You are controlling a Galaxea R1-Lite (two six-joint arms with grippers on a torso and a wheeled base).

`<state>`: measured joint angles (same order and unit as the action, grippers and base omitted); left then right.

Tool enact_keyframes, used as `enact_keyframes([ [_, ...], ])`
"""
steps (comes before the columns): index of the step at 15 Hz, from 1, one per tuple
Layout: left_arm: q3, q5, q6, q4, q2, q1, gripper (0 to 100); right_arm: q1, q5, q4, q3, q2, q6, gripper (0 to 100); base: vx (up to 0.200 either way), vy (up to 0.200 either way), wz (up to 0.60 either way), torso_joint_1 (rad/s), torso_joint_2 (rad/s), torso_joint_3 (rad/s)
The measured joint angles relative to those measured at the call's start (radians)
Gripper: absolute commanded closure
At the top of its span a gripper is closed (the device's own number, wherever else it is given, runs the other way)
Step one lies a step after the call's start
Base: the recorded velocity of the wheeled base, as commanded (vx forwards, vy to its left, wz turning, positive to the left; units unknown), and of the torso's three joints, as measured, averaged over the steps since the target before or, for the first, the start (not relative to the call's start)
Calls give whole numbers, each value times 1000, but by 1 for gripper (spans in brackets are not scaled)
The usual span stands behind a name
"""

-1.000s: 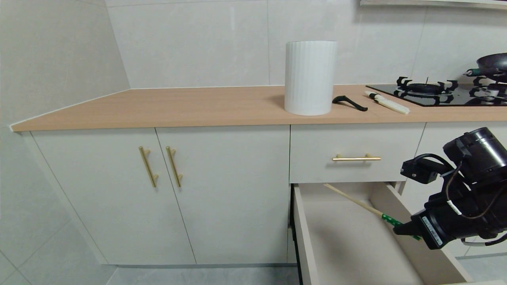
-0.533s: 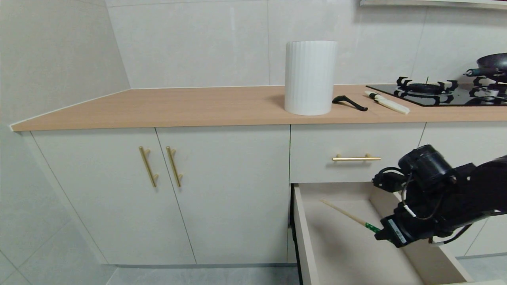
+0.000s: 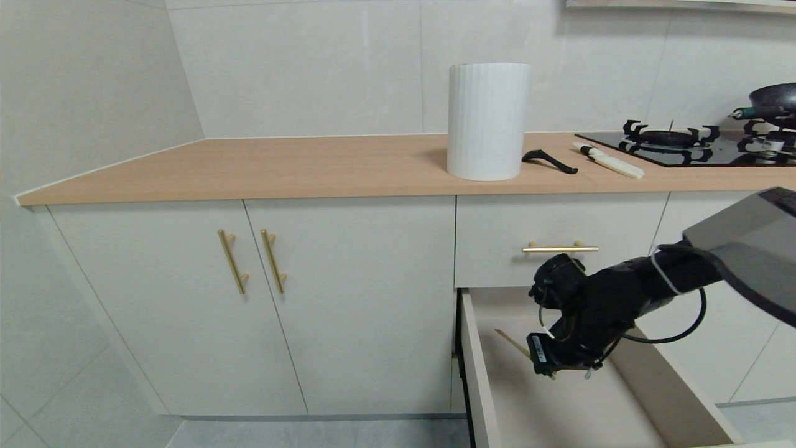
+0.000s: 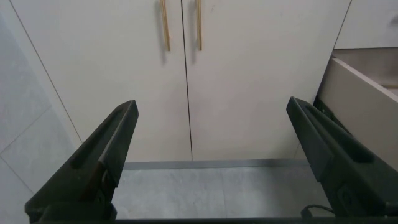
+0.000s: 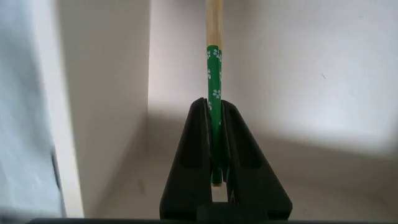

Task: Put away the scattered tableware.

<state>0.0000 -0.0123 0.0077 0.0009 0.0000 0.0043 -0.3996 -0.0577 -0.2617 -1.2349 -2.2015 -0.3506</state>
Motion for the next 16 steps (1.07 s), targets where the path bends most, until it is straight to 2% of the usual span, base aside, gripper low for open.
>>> enact_keyframes([
  [3,0,0,0,0,0,0,0,-39,82,0,-59,-113,-33,100,0,0,0,0,0,0],
  [15,0,0,0,0,0,0,0,-53,108,-13,-100,-195,-25,100,0,0,0,0,0,0],
  [16,0,0,0,0,0,0,0,-53,108,-13,-100,-195,-25,0,0,0,0,0,0,0],
])
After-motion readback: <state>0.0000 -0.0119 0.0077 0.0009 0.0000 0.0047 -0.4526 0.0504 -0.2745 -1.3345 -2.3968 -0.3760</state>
